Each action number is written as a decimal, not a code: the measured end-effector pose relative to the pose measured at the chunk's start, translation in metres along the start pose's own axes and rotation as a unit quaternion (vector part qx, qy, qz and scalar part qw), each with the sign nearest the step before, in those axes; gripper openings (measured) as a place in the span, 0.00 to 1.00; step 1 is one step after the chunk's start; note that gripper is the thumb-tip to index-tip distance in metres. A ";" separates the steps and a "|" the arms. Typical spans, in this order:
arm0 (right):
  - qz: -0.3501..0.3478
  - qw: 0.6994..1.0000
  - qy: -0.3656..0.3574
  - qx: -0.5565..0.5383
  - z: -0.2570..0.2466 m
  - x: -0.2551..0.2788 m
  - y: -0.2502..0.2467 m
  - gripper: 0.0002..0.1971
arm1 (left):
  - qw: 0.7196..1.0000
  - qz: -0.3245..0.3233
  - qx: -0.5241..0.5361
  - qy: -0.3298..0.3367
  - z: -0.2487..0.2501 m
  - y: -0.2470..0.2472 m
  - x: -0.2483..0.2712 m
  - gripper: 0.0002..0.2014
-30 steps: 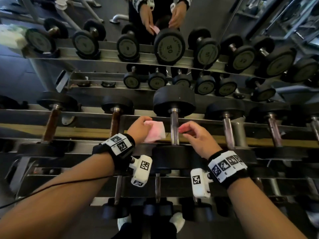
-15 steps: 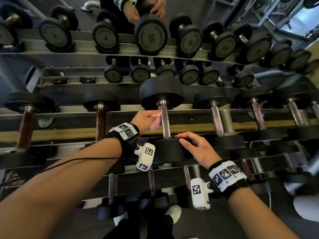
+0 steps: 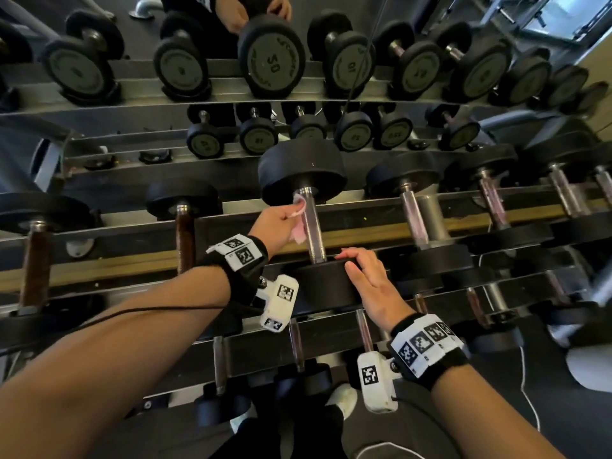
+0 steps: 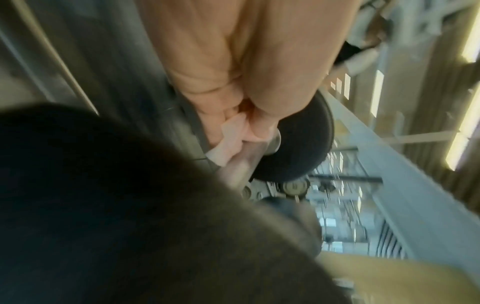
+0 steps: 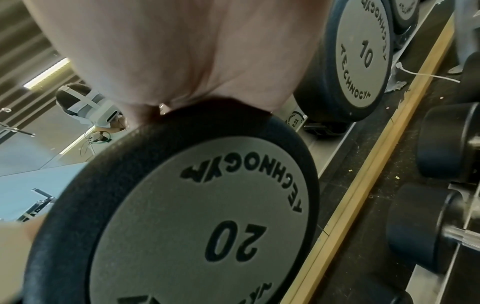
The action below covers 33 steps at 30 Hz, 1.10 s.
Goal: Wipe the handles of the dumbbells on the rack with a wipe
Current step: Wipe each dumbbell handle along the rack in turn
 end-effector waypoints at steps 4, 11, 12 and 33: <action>0.005 1.000 0.003 0.000 -0.001 0.000 -0.001 0.10 | 0.991 -0.068 -0.109 0.029 -0.014 0.002 0.029 0.16; 0.007 1.000 0.007 -0.003 -0.001 0.002 0.000 0.13 | 0.996 -0.044 -0.069 0.047 0.004 -0.001 0.021 0.13; 0.008 1.000 0.008 -0.007 -0.001 0.002 0.000 0.13 | 0.997 -0.035 -0.054 0.046 0.010 -0.001 0.017 0.13; 0.014 0.999 0.023 -0.047 0.003 0.001 0.001 0.14 | 0.959 0.021 0.218 -0.180 -0.005 -0.001 0.032 0.19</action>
Point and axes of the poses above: each hand's wrist, its own x-axis away from the middle knuckle, its own y-axis out of the palm, z = x × y, the point moved 4 cm from there along -x, towards the middle knuckle, and after that the axes turned 4 degrees about z, right-handed, at the moved point
